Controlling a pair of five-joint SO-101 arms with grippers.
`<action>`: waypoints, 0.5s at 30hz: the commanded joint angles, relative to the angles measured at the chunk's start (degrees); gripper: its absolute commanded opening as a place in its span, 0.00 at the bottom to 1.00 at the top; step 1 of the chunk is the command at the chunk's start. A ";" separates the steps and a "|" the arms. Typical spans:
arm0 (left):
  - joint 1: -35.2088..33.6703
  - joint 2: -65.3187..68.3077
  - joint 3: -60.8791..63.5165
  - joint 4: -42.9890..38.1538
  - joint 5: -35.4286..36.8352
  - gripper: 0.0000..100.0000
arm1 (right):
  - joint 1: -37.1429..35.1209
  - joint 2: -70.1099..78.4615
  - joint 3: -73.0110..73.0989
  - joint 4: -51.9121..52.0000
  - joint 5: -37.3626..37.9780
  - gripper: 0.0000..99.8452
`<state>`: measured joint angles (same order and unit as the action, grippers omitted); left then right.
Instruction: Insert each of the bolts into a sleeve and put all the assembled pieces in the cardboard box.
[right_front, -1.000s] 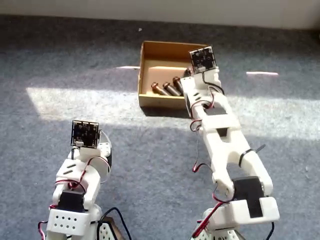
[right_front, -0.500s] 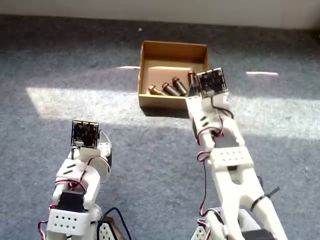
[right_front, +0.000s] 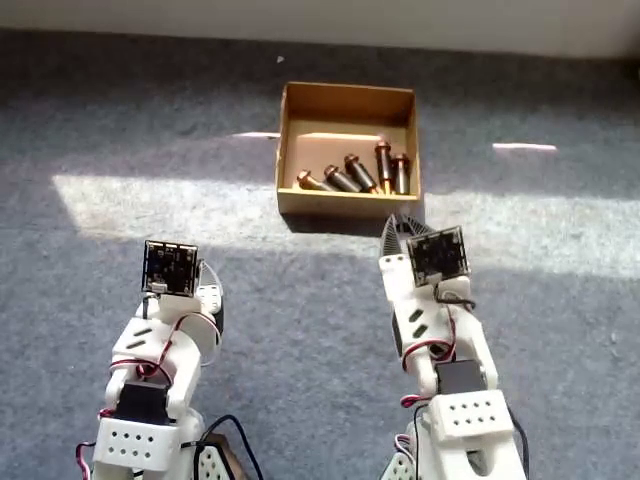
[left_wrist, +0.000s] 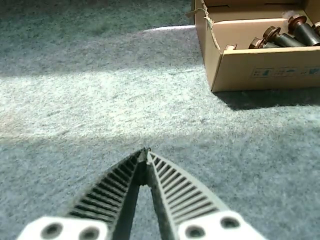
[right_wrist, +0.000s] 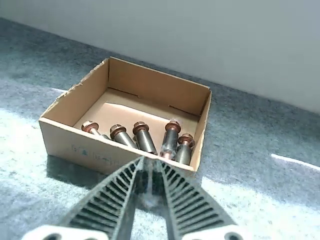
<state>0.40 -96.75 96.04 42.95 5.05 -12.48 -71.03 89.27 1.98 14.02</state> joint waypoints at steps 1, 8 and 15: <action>1.19 -0.04 1.54 0.26 0.35 0.01 | 0.48 -7.25 3.74 0.40 0.18 0.01; 1.19 -0.04 1.54 0.26 0.35 0.01 | 0.66 -17.45 10.59 0.40 0.18 0.01; 1.19 -0.04 1.54 0.26 0.35 0.01 | 0.75 -24.48 13.23 6.90 0.18 0.01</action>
<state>0.40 -96.75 96.04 42.95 5.05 -12.48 -92.40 96.04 6.02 14.11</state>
